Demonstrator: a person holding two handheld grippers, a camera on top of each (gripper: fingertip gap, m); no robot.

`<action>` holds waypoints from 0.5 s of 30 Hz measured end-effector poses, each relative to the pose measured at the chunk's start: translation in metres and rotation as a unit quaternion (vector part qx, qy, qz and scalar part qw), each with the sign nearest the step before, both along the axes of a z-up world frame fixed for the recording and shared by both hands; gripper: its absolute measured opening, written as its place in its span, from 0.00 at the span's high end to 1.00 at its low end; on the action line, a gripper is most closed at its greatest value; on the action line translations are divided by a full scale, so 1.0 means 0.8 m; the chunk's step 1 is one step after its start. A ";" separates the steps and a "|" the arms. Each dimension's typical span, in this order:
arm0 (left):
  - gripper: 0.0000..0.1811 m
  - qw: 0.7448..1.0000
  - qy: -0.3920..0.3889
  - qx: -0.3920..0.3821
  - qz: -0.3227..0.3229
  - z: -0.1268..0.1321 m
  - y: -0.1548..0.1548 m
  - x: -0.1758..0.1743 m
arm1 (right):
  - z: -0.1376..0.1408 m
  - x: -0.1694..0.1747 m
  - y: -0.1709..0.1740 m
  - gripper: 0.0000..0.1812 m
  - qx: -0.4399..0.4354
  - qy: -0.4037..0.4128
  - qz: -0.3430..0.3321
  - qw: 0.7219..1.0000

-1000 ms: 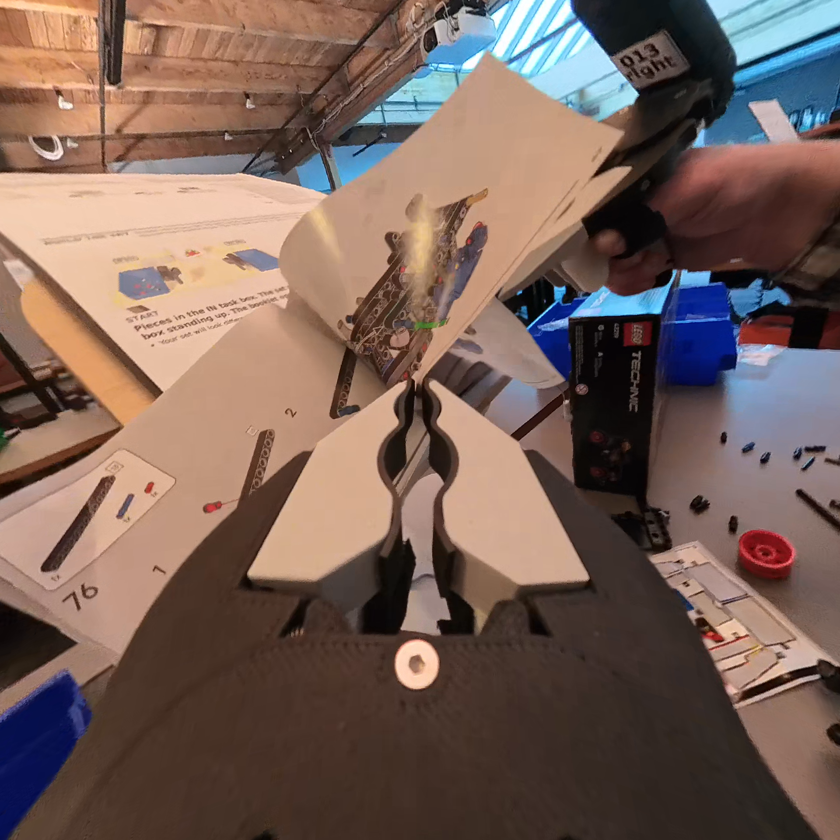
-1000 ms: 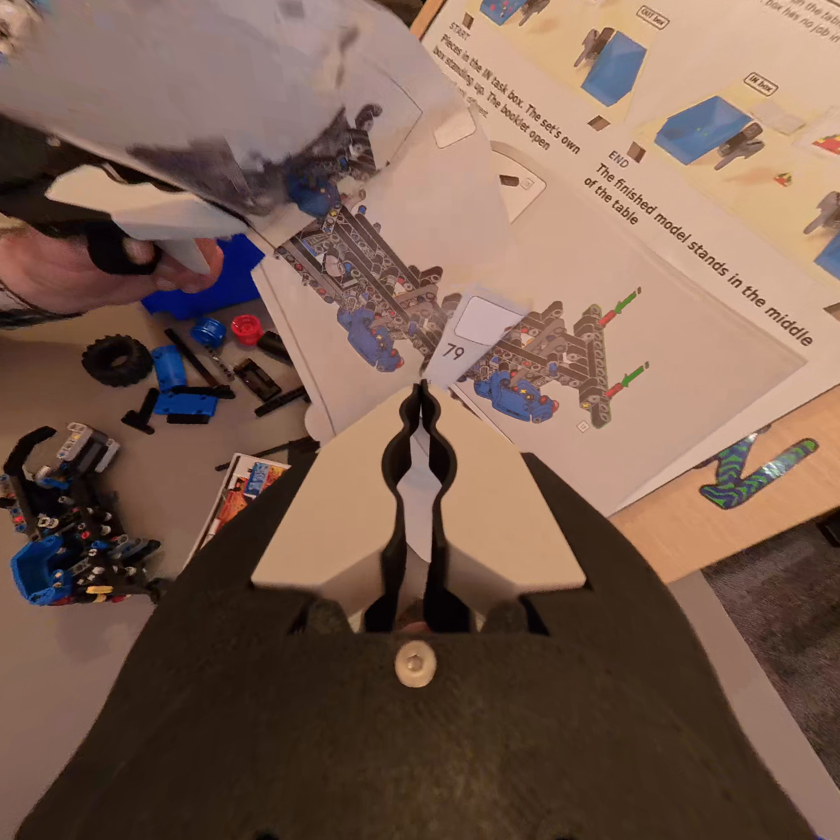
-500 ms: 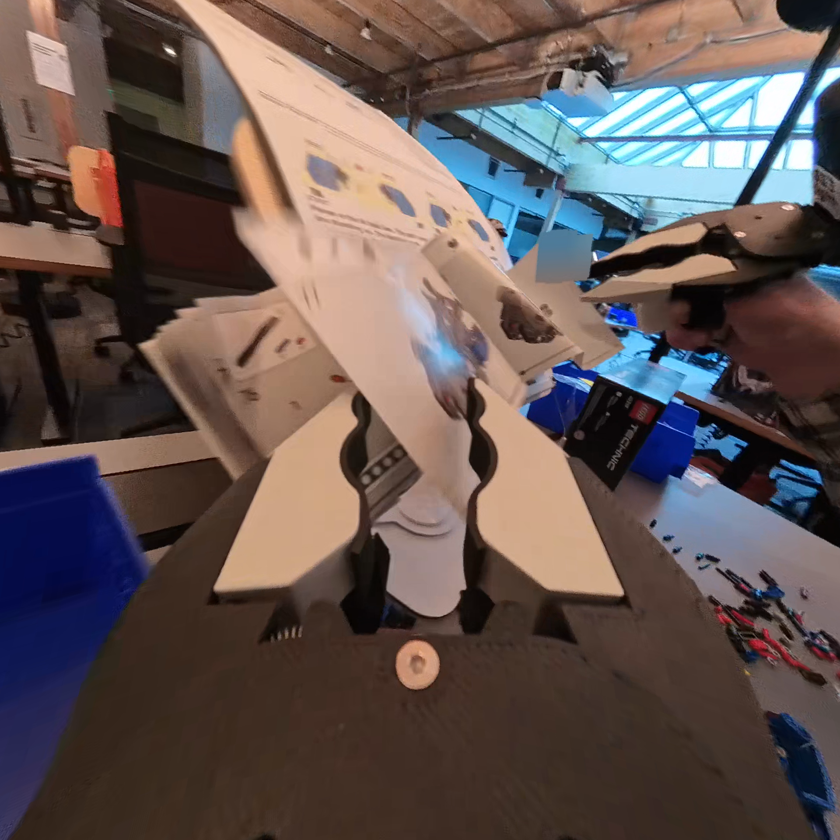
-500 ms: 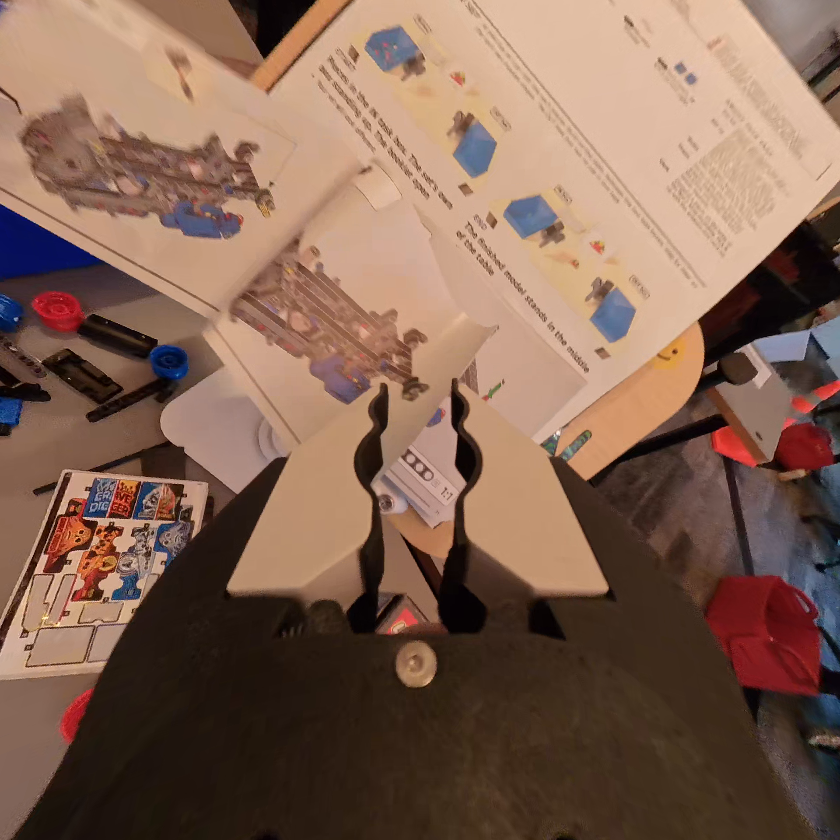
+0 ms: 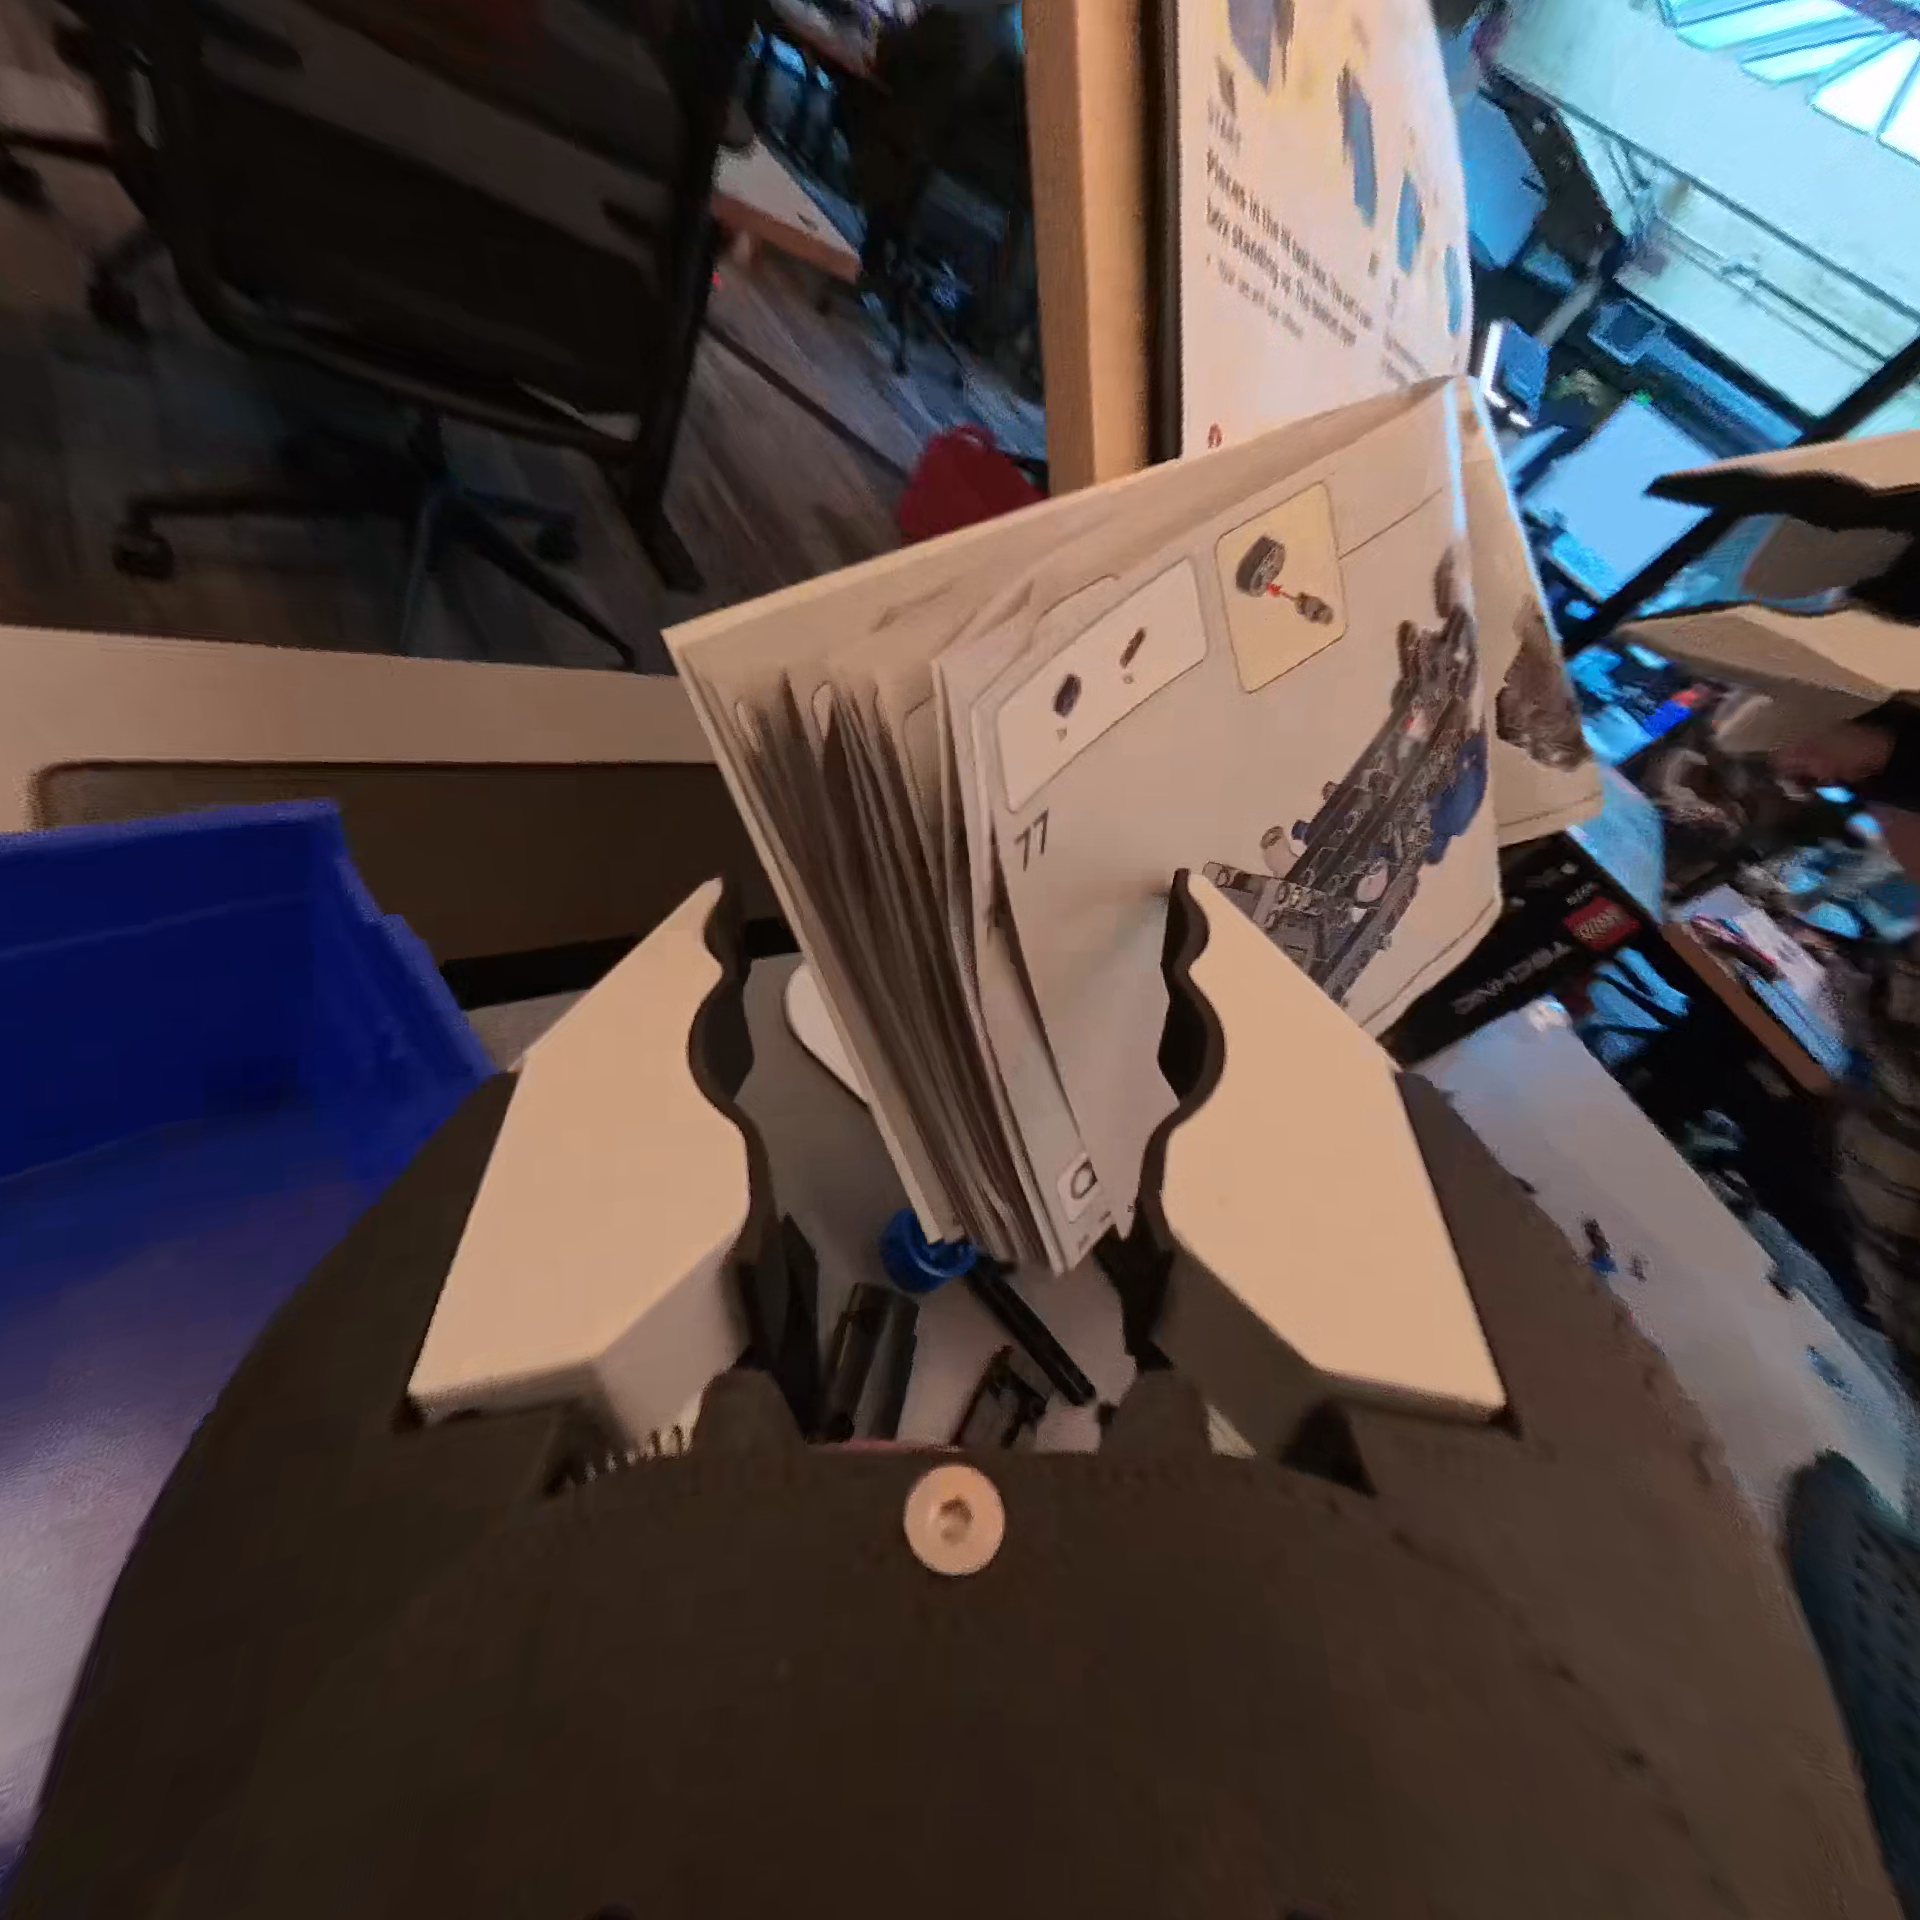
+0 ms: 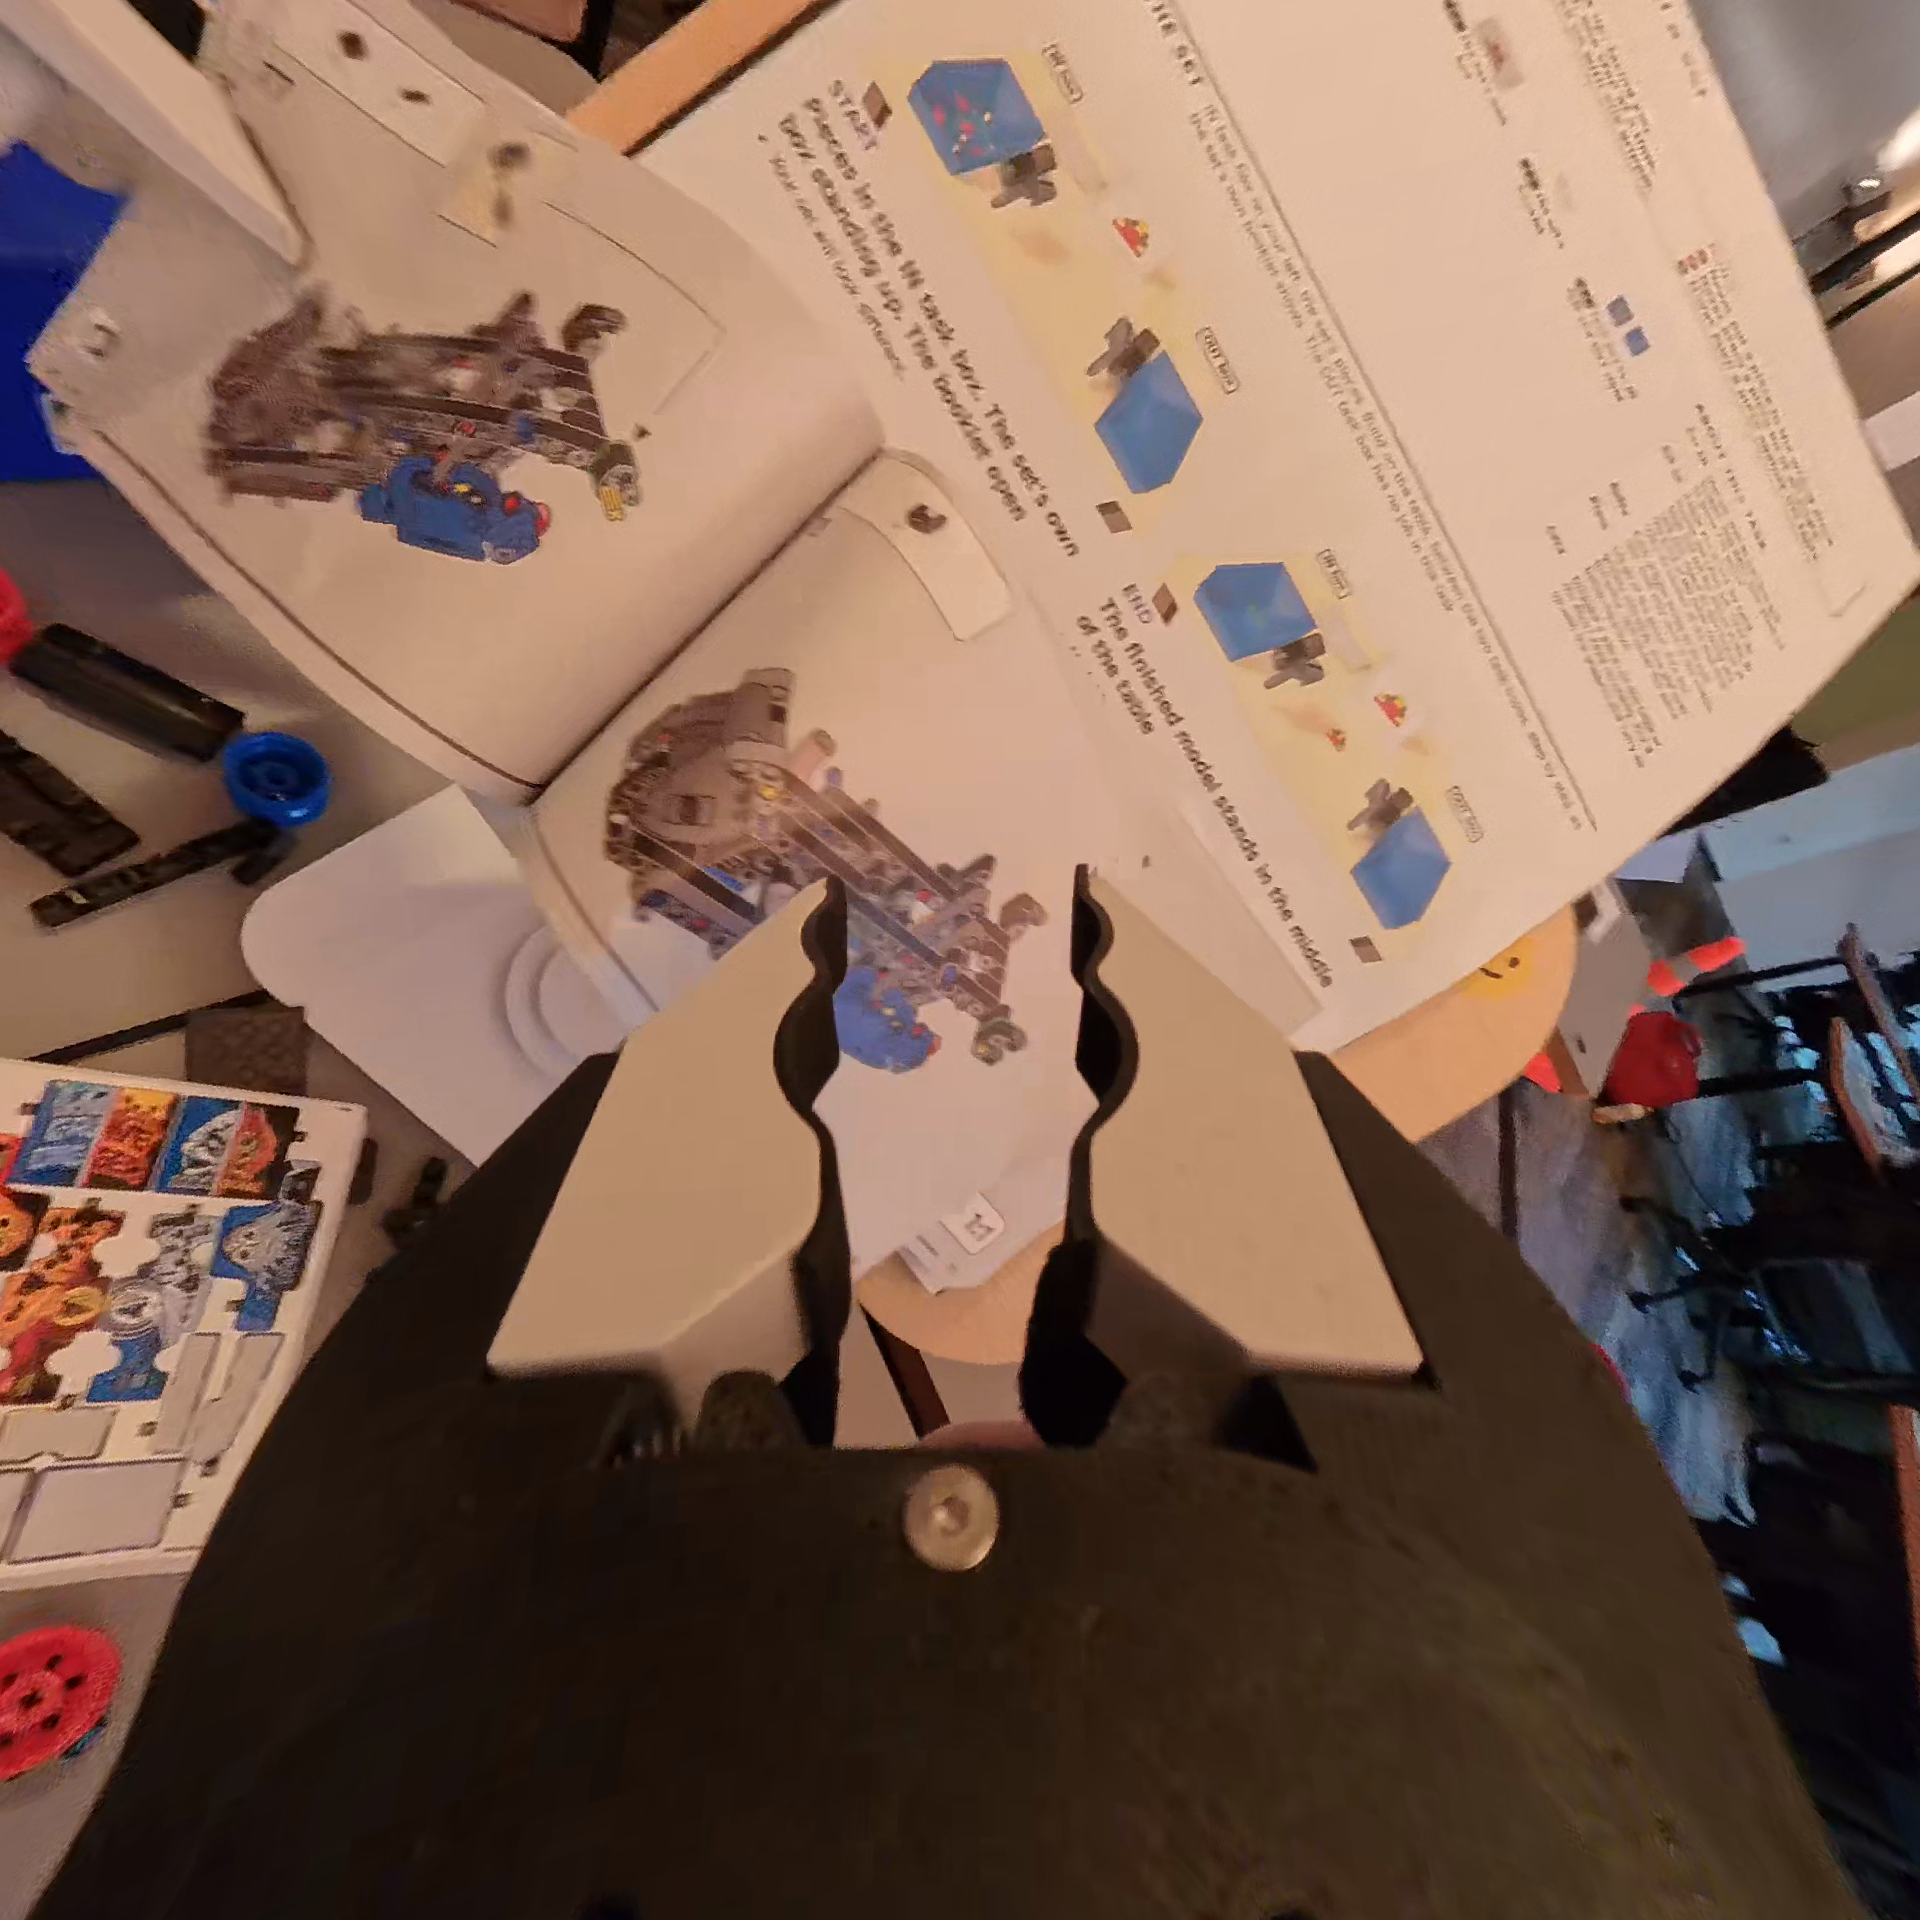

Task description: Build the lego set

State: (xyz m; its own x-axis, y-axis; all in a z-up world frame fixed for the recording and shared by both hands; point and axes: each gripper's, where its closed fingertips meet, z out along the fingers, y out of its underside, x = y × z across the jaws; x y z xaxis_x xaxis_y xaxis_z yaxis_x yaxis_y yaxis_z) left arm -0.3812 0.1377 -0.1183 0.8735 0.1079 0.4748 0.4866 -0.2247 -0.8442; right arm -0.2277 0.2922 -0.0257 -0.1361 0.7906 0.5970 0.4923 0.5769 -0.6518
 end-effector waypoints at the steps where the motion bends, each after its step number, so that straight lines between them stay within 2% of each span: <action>1: 0.60 1.000 -0.015 0.004 -0.020 0.000 0.007 0.004 | -0.003 -0.001 -0.005 0.77 -0.009 -0.002 0.010 1.000; 2: 0.60 0.999 -0.026 0.007 -0.038 0.000 0.012 0.007 | -0.006 -0.002 -0.010 0.77 -0.018 -0.002 0.019 1.000; 3: 0.64 0.998 -0.027 0.011 -0.047 0.000 0.015 0.007 | -0.010 -0.003 -0.015 0.77 -0.024 -0.006 0.027 0.999; 6: 0.76 0.999 -0.017 0.034 -0.029 0.013 0.012 -0.002 | -0.026 -0.004 -0.032 0.78 -0.023 -0.020 0.059 0.998; 8: 0.93 0.998 0.023 0.058 -0.014 0.031 0.005 -0.006 | -0.038 -0.006 -0.047 0.83 -0.007 -0.027 0.085 0.996; 9: 0.96 0.997 0.037 0.064 -0.013 0.039 0.003 -0.004 | -0.047 -0.008 -0.051 0.83 -0.001 -0.038 0.091 0.995; 12: 1.00 0.995 0.068 0.069 -0.013 0.058 0.003 0.003 | -0.075 -0.016 -0.055 0.85 0.030 -0.070 0.095 0.993; 15: 1.00 0.993 0.088 0.074 -0.014 0.071 0.013 0.012 | -0.092 -0.022 -0.036 0.88 0.056 -0.088 0.069 0.992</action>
State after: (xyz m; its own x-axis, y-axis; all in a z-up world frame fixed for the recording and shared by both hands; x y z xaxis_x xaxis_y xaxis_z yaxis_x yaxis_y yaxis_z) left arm -0.3719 0.1479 -0.0612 0.9461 0.0233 0.3230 0.3237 -0.1036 -0.9405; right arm -0.2452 0.2632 -0.0995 -0.3484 0.6879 0.6368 0.5044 0.7101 -0.4912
